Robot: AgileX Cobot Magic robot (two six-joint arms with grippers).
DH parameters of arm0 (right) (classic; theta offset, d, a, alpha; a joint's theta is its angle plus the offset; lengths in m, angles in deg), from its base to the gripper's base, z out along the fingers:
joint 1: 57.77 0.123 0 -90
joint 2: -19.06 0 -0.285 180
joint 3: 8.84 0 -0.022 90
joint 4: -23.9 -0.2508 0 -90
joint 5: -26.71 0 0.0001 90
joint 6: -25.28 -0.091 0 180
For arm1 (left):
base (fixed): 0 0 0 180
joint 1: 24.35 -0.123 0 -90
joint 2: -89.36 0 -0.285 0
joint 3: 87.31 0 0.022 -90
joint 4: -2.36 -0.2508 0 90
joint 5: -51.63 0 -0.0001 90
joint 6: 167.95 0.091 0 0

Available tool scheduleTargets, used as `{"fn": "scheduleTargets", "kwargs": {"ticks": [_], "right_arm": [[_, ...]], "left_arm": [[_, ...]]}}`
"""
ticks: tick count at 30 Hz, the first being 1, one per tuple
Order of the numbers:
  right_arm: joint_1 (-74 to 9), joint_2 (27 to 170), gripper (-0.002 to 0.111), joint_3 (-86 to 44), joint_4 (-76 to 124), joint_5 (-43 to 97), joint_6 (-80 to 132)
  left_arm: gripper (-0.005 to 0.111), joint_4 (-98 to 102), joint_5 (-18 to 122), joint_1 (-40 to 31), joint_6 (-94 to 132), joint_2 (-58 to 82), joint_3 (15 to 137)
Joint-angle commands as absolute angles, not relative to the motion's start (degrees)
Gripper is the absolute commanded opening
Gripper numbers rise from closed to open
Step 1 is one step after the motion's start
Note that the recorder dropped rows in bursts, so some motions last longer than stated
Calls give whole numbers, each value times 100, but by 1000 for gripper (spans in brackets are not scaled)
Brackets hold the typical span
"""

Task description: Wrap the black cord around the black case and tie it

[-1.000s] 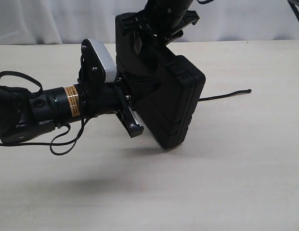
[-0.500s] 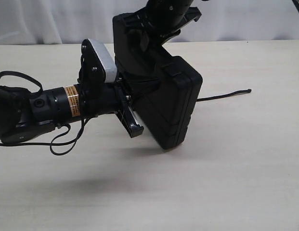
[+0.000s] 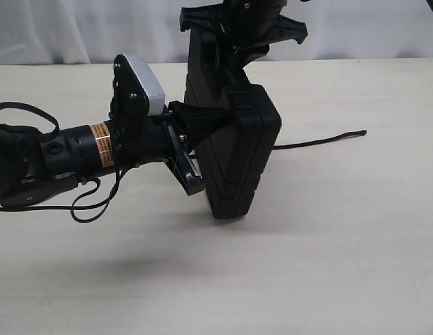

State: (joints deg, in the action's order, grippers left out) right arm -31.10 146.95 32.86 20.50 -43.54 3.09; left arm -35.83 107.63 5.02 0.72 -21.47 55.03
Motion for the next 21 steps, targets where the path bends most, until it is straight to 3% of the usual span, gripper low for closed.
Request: {"fn": "scheduleTargets", "kwargs": {"ticks": [1,21], "right_arm": [[-3099,14633,4,3319,1808,-4326,-95],[-3099,14633,4,3319,1241,-4326,-105]], "left_arm": [[0,-3638,10938,528,-39,-2140,5492],[0,-3813,10949,528,-39,-2140,5492]]}}
